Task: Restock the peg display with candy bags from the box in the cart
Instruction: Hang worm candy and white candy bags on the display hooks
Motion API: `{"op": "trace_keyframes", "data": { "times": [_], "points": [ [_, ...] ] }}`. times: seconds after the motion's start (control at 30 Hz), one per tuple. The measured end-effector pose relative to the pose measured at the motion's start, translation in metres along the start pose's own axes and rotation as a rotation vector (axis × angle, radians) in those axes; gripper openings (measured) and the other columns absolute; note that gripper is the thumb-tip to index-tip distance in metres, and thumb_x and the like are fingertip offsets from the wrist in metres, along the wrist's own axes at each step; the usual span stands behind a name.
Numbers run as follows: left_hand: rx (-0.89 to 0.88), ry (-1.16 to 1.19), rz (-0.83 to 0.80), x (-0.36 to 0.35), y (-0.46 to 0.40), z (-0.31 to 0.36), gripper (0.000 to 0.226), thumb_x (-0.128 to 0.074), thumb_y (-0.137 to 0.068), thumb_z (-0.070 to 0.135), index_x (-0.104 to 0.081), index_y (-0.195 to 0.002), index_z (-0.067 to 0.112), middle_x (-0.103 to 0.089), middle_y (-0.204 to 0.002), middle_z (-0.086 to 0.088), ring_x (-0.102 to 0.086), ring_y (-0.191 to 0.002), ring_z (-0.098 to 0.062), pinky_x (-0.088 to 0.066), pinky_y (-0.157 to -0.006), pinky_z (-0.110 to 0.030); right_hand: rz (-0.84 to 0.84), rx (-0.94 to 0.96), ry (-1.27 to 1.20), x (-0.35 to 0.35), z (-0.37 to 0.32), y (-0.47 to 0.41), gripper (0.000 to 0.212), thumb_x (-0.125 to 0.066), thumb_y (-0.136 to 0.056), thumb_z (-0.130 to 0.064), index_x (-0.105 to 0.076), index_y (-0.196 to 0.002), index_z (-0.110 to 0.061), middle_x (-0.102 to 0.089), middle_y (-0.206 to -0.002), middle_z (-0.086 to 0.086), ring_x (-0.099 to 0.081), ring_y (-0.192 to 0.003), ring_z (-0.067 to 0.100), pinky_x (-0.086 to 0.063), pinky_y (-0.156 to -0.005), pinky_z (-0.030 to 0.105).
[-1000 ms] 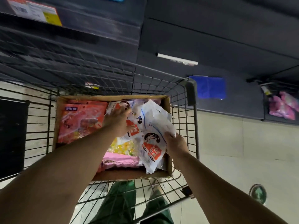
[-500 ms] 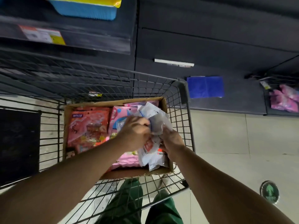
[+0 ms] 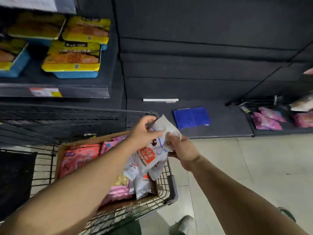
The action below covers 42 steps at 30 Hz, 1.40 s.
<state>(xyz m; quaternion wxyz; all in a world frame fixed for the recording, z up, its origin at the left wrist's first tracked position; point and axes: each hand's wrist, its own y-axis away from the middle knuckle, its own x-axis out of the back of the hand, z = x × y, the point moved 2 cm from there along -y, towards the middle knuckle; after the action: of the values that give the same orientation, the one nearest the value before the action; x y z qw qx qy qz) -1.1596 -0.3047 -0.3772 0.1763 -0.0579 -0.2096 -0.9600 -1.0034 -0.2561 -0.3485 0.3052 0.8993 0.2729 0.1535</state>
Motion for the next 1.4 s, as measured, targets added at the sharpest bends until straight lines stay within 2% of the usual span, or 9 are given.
{"op": "trace_keyframes", "data": {
  "times": [0.07, 0.2, 0.33, 0.53, 0.77, 0.9, 1.07, 1.27, 1.4],
  "points": [
    [0.072, -0.013, -0.076, -0.015, -0.004, 0.027, 0.055, -0.089, -0.072, 0.025, -0.061, -0.119, 0.021, -0.069, -0.118, 0.001, -0.066, -0.108, -0.017, -0.052, -0.099, -0.035, -0.025, 0.062, -0.011, 0.036, -0.01, 0.01, 0.028, -0.057, -0.099, -0.023, -0.067, -0.11, 0.0, -0.073, -0.098, 0.021, -0.069, -0.084, 0.031, -0.058, -0.081, 0.047],
    [0.084, 0.039, -0.181, -0.082, 0.01, 0.09, 0.024, -0.08, -0.083, 0.02, -0.068, -0.102, 0.012, -0.078, -0.091, -0.008, -0.074, -0.082, -0.026, -0.06, -0.078, -0.041, 0.036, 0.197, -0.074, 0.125, -0.024, 0.039, 0.028, -0.07, -0.089, -0.026, -0.07, -0.107, -0.004, -0.074, -0.096, 0.019, -0.068, -0.084, 0.034, -0.053, -0.075, 0.046],
    [0.001, 0.12, -0.169, -0.189, 0.02, 0.147, 0.015, -0.075, -0.088, 0.017, -0.067, -0.1, 0.012, -0.078, -0.094, -0.011, -0.075, -0.079, -0.027, -0.061, -0.075, -0.041, 0.157, 0.268, -0.23, 0.24, -0.018, 0.077, 0.048, -0.066, -0.082, -0.045, -0.07, -0.11, -0.005, -0.066, -0.108, 0.035, -0.066, -0.087, 0.042, -0.049, -0.074, 0.051],
    [-0.067, 0.216, -0.194, -0.359, 0.022, 0.224, 0.017, -0.075, -0.089, 0.018, -0.064, -0.1, 0.011, -0.076, -0.095, -0.017, -0.073, -0.073, -0.03, -0.059, -0.071, -0.041, 0.493, 0.276, -0.446, 0.419, 0.008, 0.148, 0.033, -0.057, -0.093, -0.036, -0.07, -0.11, -0.01, -0.071, -0.113, 0.022, -0.062, -0.113, 0.045, -0.045, -0.099, 0.061],
    [-0.055, 0.236, -0.439, -0.51, 0.014, 0.284, 0.036, -0.076, -0.087, 0.019, -0.063, -0.119, 0.009, -0.077, -0.099, -0.018, -0.074, -0.09, -0.039, -0.058, -0.084, -0.057, 0.731, 0.331, -0.476, 0.568, 0.036, 0.212, 0.022, -0.049, -0.101, -0.027, -0.063, -0.09, -0.015, -0.07, -0.092, 0.009, -0.067, -0.082, 0.024, -0.055, -0.072, 0.037],
    [-0.069, 0.227, -0.545, -0.586, -0.012, 0.314, 0.038, -0.075, -0.087, 0.021, -0.065, -0.121, 0.006, -0.076, -0.103, -0.02, -0.073, -0.093, -0.042, -0.056, -0.087, -0.061, 0.821, 0.324, -0.343, 0.636, 0.034, 0.211, 0.029, -0.05, -0.102, -0.034, -0.068, -0.102, -0.011, -0.074, -0.084, 0.003, -0.071, -0.074, 0.018, -0.055, -0.064, 0.03],
    [-0.094, 0.22, -0.619, -0.676, -0.064, 0.358, 0.04, -0.075, -0.086, 0.023, -0.065, -0.121, 0.005, -0.075, -0.102, -0.022, -0.072, -0.093, -0.043, -0.057, -0.086, -0.06, 0.949, 0.315, -0.099, 0.727, 0.017, 0.188, 0.031, -0.054, -0.1, -0.038, -0.068, -0.079, -0.02, -0.075, -0.09, 0.012, -0.073, -0.084, 0.03, -0.059, -0.081, 0.046],
    [-0.141, 0.148, -0.647, -0.767, -0.141, 0.435, 0.034, -0.072, -0.089, 0.016, -0.066, -0.117, -0.002, -0.073, -0.102, -0.029, -0.07, -0.09, -0.043, -0.056, -0.086, -0.055, 1.084, 0.326, -0.108, 0.851, -0.012, 0.151, 0.036, -0.06, -0.097, -0.033, -0.06, -0.066, -0.014, -0.062, -0.061, -0.004, -0.059, -0.062, 0.018, -0.049, -0.064, 0.033],
    [-0.217, 0.116, -0.648, -0.825, -0.182, 0.481, 0.018, -0.071, -0.091, 0.015, -0.07, -0.105, 0.004, -0.075, -0.096, -0.022, -0.072, -0.086, -0.038, -0.058, -0.081, -0.046, 1.116, 0.332, -0.266, 0.922, -0.029, 0.125, 0.029, -0.062, -0.096, -0.033, -0.071, -0.083, -0.009, -0.075, -0.081, 0.009, -0.071, -0.075, 0.026, -0.056, -0.065, 0.037]
  ]
}}
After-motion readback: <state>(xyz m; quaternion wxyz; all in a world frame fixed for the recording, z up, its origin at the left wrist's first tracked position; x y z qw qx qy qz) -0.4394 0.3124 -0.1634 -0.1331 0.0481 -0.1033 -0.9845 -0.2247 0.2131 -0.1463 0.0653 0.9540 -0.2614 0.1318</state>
